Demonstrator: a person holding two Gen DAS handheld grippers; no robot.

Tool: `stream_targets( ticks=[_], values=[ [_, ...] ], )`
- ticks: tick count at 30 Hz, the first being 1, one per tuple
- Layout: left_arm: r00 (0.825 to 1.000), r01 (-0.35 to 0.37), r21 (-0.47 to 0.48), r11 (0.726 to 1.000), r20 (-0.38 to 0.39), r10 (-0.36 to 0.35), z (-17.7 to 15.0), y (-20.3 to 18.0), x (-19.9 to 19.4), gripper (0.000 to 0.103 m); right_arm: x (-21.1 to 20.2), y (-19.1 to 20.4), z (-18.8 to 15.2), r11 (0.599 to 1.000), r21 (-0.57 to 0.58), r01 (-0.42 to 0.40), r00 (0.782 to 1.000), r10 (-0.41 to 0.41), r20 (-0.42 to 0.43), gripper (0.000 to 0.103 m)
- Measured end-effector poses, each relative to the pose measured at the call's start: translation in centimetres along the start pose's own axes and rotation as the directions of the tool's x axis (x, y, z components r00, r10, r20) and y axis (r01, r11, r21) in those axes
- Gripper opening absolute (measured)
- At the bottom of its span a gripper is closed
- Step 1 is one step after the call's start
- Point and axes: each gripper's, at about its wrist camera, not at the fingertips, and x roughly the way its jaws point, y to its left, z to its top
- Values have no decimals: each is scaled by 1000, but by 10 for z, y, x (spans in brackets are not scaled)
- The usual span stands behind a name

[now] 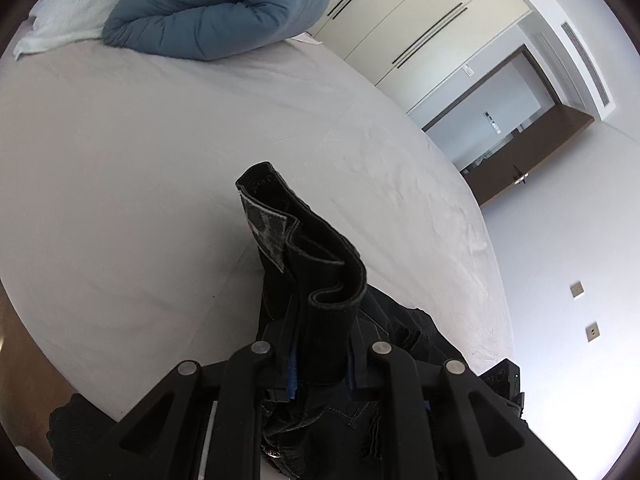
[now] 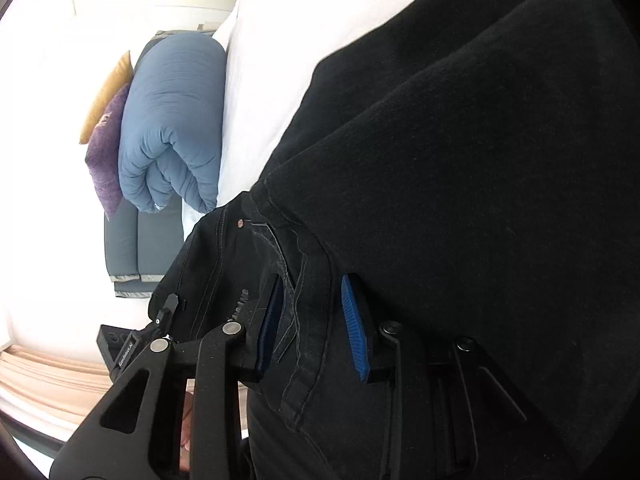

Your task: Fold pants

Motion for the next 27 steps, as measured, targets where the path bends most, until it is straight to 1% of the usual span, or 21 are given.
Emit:
stream_targets(
  ticks=[1, 3, 5, 6, 10, 13, 15, 18, 22, 23, 25, 27],
  values=[
    [1000, -3, 20, 1000, 2, 3, 0, -6, 1, 17, -4, 1, 0, 1000, 4, 1, 1000, -1, 16, 33],
    [1000, -7, 62, 998, 2, 7, 0, -22, 2, 17, -15, 4, -2, 1000, -5, -14, 999, 15, 52, 58],
    [1000, -11, 100, 995, 1, 11, -2, -38, 3, 17, -28, 10, -4, 1000, -16, -18, 997, 20, 81, 69],
    [1000, -11, 110, 994, 0, 11, 2, -46, 7, 17, -33, 12, -5, 1000, -23, -14, 996, 16, 89, 71],
    [1000, -8, 157, 988, -11, 10, -3, -66, 9, 17, -56, 12, -6, 999, -16, -46, 993, 48, 107, 71],
    [1000, -6, 192, 981, -20, 10, -4, -84, 15, 17, -72, 5, -7, 999, -3, -47, 992, 47, 120, 71],
    [1000, -5, 220, 976, -28, 12, -9, -95, 17, 17, -79, 5, -5, 999, 5, -47, 991, 46, 127, 71],
    [999, -5, 271, 963, -43, 17, -16, -116, 24, 17, -91, 0, -10, 998, 15, -67, 988, 65, 142, 71],
    [997, -4, 370, 929, -71, 32, -37, -144, 37, 17, -106, -10, -13, 995, 26, -100, 983, 94, 158, 71],
    [996, -3, 399, 917, -79, 38, -45, -152, 41, 17, -111, -13, -13, 994, 29, -107, 982, 101, 162, 71],
    [994, -2, 458, 889, -93, 50, -62, -162, 45, 17, -122, -19, -15, 992, 31, -121, 980, 114, 165, 71],
    [991, 7, 525, 851, -115, 63, -85, -177, 51, 17, -128, -21, -12, 991, 28, -131, 979, 125, 163, 71]
  ],
)
